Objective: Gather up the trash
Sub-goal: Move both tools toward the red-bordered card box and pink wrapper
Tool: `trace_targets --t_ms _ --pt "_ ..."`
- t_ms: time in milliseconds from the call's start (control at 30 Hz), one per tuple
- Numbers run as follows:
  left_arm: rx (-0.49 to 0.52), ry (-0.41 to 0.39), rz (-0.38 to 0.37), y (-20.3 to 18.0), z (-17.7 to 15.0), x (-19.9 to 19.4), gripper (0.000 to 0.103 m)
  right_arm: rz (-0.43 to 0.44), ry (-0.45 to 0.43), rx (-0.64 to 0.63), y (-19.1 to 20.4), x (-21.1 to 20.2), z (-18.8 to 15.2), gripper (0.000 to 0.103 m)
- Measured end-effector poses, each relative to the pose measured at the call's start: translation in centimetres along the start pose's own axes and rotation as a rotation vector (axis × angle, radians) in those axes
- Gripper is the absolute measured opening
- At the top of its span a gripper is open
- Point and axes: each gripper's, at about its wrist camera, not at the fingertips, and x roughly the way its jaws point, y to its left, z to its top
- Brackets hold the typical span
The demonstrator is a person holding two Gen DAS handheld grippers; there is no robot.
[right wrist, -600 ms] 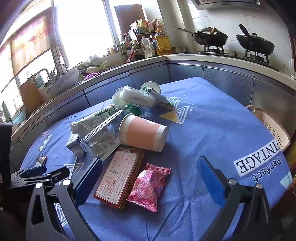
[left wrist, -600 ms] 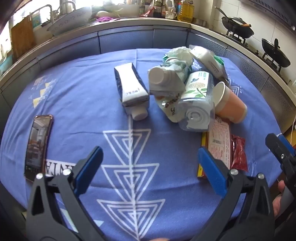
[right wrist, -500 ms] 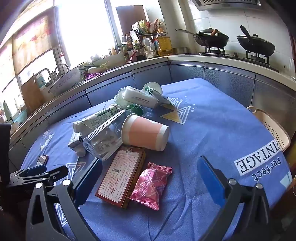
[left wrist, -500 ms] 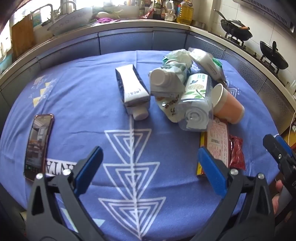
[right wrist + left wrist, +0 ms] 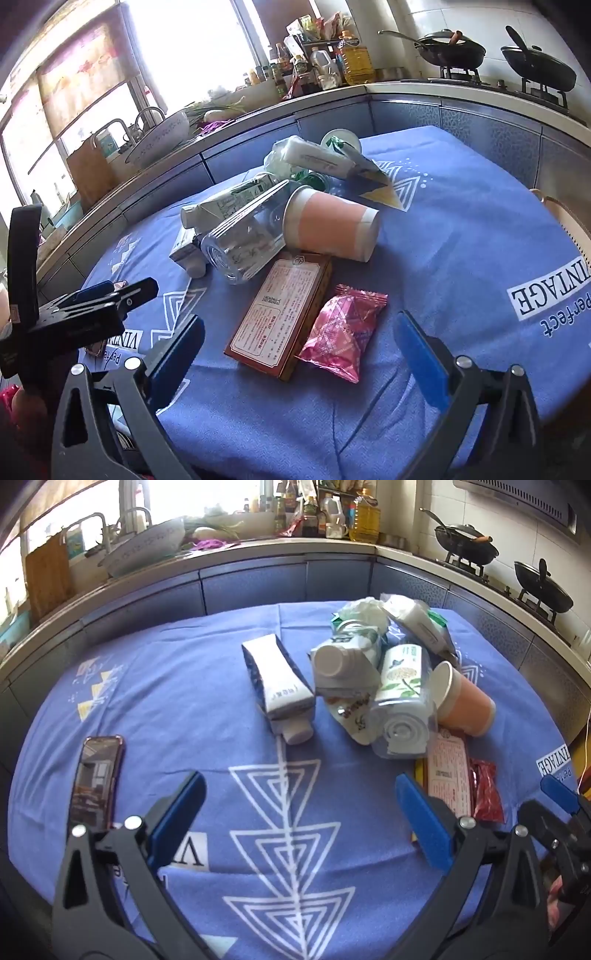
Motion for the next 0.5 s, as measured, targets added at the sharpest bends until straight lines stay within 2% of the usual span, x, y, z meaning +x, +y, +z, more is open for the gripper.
trace_targets --t_ms 100,267,467,500 --pt "-0.012 -0.02 0.03 0.6 0.5 0.5 0.099 -0.014 -0.022 -0.008 -0.2 0.0 0.4 0.1" --pt "0.026 -0.073 0.064 0.7 1.5 0.5 0.099 -0.061 -0.056 -0.057 0.5 -0.4 1.1 0.099" --pt "0.002 -0.105 0.009 2.0 1.5 0.4 0.099 -0.074 -0.042 -0.072 0.7 0.2 1.4 0.085" --pt "-0.006 -0.101 -0.011 2.2 1.5 0.5 0.099 -0.071 -0.036 -0.071 0.8 0.3 1.4 0.079"
